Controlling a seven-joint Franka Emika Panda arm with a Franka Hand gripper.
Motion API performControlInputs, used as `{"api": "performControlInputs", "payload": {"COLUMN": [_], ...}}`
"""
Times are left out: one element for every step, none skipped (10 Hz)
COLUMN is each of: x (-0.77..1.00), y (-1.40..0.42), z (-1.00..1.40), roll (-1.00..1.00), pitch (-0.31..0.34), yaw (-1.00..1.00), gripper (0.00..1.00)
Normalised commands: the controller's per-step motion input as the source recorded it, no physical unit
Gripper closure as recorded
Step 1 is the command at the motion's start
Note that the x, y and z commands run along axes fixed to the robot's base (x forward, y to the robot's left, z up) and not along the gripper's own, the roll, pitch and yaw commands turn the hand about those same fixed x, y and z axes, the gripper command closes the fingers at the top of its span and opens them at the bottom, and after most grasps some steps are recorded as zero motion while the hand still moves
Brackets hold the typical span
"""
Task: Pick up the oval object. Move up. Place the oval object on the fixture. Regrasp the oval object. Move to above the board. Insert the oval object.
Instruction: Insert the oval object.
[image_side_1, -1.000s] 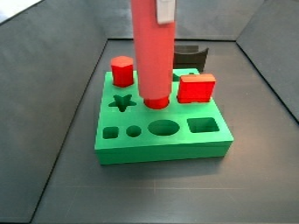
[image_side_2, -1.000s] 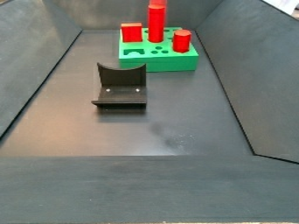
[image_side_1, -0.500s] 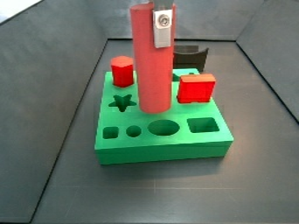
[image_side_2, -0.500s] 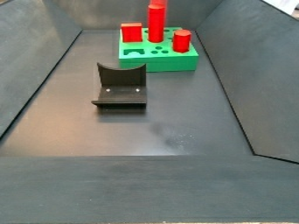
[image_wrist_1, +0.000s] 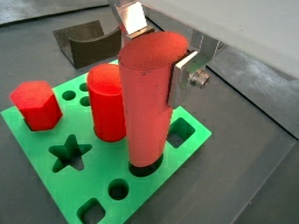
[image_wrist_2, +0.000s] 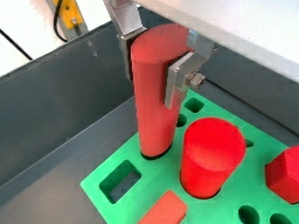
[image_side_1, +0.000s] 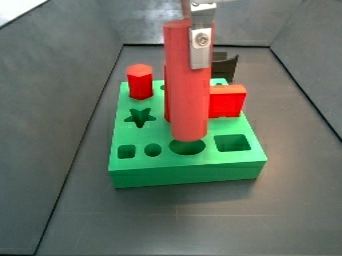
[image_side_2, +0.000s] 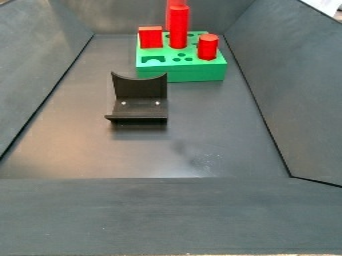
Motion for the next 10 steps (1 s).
{"api": "performControlInputs", "payload": {"x": [0.06, 0.03, 0.04, 0.00, 0.00, 0.00, 0.00, 0.00, 0.00, -0.06], "y": [0.00, -0.02, -0.10, -0.08, -0.12, -0.09, -0.04, 0.00, 0.00, 0.00], "z": [-0.18, -0.14, -0.08, -0.11, -0.16, -0.15, -0.23, -0.23, -0.28, -0.30], "roll": [0.00, 0.00, 0.00, 0.00, 0.00, 0.00, 0.00, 0.00, 0.02, 0.03], "pitch": [-0.010, -0.017, -0.026, -0.047, -0.080, -0.063, -0.074, -0.070, -0.060, -0.073], "yaw": [0.00, 0.00, 0.00, 0.00, 0.00, 0.00, 0.00, 0.00, 0.00, 0.00], "gripper": [1.00, 1.00, 1.00, 1.00, 1.00, 1.00, 1.00, 1.00, 1.00, 1.00]}}
